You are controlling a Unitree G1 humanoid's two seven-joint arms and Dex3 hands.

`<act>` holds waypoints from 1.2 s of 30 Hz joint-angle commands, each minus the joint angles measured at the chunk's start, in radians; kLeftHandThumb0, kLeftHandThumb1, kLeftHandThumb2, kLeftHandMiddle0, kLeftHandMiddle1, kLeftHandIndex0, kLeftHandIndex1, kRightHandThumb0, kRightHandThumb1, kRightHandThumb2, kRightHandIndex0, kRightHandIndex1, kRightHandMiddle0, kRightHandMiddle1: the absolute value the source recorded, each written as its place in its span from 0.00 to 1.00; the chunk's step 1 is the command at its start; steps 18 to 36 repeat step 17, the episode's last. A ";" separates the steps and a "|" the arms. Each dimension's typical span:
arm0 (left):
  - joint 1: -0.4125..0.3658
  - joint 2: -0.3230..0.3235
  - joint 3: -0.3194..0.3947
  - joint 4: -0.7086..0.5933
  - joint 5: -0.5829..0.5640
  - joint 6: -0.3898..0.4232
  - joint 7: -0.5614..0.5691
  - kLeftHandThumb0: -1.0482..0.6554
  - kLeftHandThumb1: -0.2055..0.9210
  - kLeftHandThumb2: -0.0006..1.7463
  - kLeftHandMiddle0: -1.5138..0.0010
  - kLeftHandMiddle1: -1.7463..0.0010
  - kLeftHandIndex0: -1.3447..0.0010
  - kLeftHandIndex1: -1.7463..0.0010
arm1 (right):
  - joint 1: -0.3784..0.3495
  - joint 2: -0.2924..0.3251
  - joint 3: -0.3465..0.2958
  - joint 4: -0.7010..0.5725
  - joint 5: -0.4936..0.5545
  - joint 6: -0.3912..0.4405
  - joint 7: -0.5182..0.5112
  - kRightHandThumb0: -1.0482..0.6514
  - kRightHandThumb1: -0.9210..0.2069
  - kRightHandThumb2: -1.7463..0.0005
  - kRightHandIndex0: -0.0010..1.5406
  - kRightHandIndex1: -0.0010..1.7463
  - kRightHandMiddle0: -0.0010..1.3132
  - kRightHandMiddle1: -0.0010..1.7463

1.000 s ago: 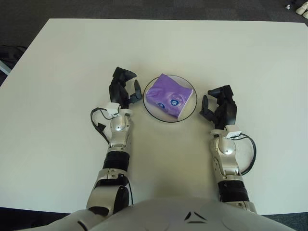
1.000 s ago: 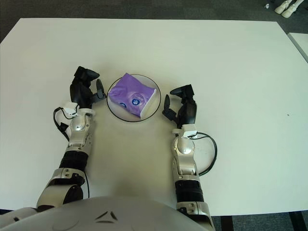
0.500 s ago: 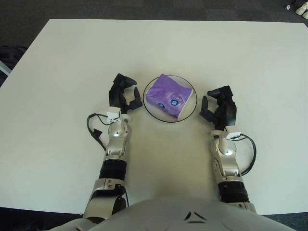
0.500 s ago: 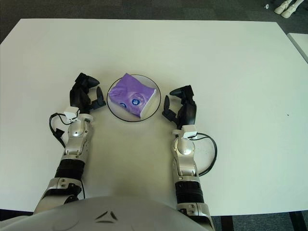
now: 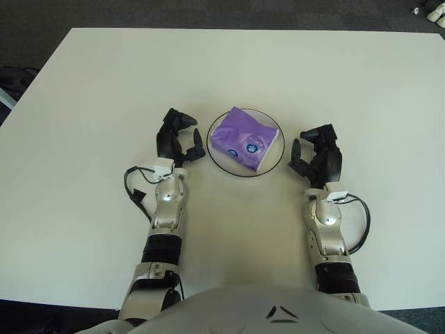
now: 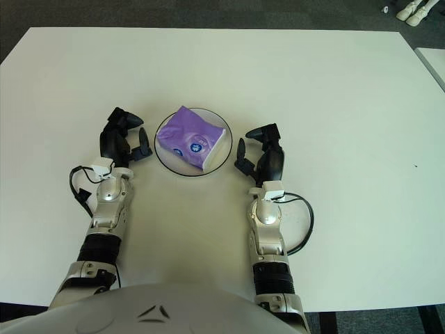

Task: Put the tissue paper into the plate.

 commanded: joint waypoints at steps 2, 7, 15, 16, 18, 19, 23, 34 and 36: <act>0.089 0.010 -0.001 0.062 0.021 0.024 0.015 0.33 0.45 0.77 0.35 0.00 0.54 0.00 | 0.067 -0.005 -0.007 0.062 -0.011 0.031 -0.005 0.38 0.33 0.41 0.41 0.81 0.33 1.00; 0.099 0.023 0.000 0.095 0.023 -0.019 0.008 0.33 0.45 0.77 0.33 0.00 0.54 0.00 | 0.062 -0.014 -0.008 0.073 -0.003 0.015 0.007 0.38 0.30 0.43 0.42 0.81 0.31 1.00; 0.118 0.034 -0.002 0.108 0.030 -0.029 0.008 0.33 0.46 0.77 0.32 0.00 0.54 0.00 | 0.063 -0.016 -0.009 0.066 0.007 0.017 0.022 0.38 0.29 0.44 0.43 0.82 0.30 1.00; 0.120 0.035 -0.002 0.108 0.031 -0.029 0.008 0.33 0.46 0.77 0.32 0.00 0.54 0.00 | 0.063 -0.014 -0.010 0.065 0.007 0.018 0.021 0.38 0.29 0.44 0.43 0.82 0.30 1.00; 0.124 0.036 -0.003 0.107 0.032 -0.029 0.009 0.33 0.46 0.76 0.33 0.00 0.54 0.00 | 0.064 -0.012 -0.010 0.063 0.006 0.020 0.019 0.38 0.29 0.44 0.43 0.82 0.30 1.00; 0.124 0.036 -0.003 0.107 0.032 -0.029 0.009 0.33 0.46 0.76 0.33 0.00 0.54 0.00 | 0.064 -0.012 -0.010 0.063 0.006 0.020 0.019 0.38 0.29 0.44 0.43 0.82 0.30 1.00; 0.124 0.036 -0.003 0.107 0.032 -0.029 0.009 0.33 0.46 0.76 0.33 0.00 0.54 0.00 | 0.064 -0.012 -0.010 0.063 0.006 0.020 0.019 0.38 0.29 0.44 0.43 0.82 0.30 1.00; 0.124 0.036 -0.003 0.107 0.032 -0.029 0.009 0.33 0.46 0.76 0.33 0.00 0.54 0.00 | 0.064 -0.012 -0.010 0.063 0.006 0.020 0.019 0.38 0.29 0.44 0.43 0.82 0.30 1.00; 0.124 0.036 -0.003 0.107 0.032 -0.029 0.009 0.33 0.46 0.76 0.33 0.00 0.54 0.00 | 0.064 -0.012 -0.010 0.063 0.006 0.020 0.019 0.38 0.29 0.44 0.43 0.82 0.30 1.00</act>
